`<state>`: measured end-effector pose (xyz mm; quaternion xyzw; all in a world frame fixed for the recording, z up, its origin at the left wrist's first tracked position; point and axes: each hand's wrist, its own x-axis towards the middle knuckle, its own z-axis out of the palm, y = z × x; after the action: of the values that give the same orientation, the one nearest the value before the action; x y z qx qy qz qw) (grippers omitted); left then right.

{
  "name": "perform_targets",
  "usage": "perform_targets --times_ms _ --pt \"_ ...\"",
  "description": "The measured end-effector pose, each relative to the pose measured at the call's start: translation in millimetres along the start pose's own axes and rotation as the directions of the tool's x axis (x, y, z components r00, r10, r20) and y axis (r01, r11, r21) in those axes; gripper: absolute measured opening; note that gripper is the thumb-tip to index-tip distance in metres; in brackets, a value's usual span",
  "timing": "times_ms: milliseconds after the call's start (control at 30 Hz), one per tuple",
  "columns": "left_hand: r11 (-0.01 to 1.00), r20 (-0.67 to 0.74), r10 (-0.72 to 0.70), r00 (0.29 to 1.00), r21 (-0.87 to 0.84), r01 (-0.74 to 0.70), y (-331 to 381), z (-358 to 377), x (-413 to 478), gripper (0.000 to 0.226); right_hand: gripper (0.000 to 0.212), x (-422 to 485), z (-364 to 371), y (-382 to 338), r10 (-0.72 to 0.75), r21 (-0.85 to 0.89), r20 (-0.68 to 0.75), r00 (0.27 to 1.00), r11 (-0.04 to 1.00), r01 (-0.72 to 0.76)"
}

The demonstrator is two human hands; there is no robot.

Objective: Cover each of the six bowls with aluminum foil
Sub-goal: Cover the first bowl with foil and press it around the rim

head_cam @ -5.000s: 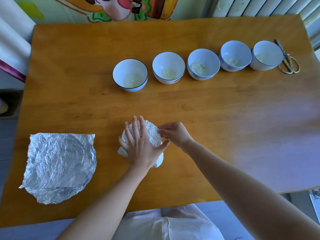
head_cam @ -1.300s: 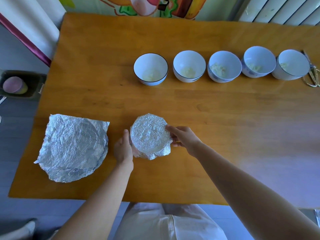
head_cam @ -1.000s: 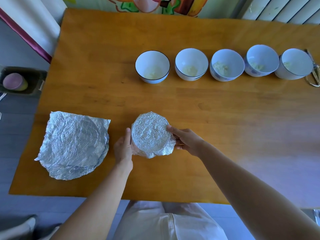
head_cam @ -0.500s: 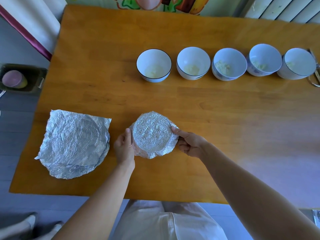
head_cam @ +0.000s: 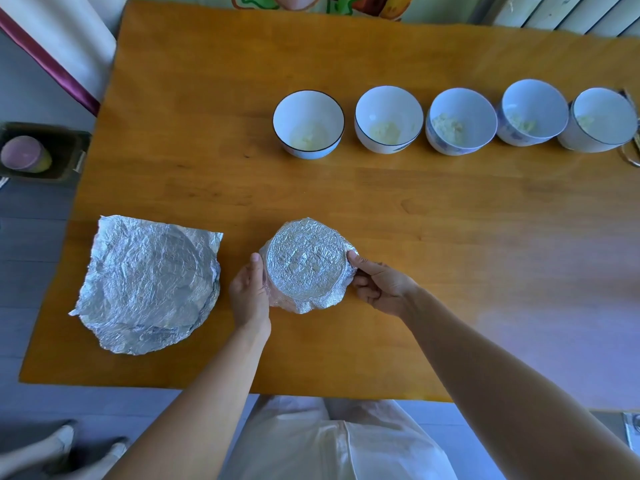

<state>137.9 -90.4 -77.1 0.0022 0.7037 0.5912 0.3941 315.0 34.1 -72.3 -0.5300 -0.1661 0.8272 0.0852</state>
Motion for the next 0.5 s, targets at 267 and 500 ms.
perform_targets --times_ms 267,500 --pt "1.000 0.024 -0.009 1.000 -0.011 0.009 2.3 4.5 -0.7 0.027 0.016 4.1 -2.8 4.2 -0.020 -0.001 0.033 0.999 1.000 0.020" --pt "1.000 0.029 -0.016 0.999 -0.009 0.016 2.5 4.2 0.4 0.030 0.018 6.8 -3.6 6.0 -0.037 -0.012 0.053 0.998 0.999 0.038"
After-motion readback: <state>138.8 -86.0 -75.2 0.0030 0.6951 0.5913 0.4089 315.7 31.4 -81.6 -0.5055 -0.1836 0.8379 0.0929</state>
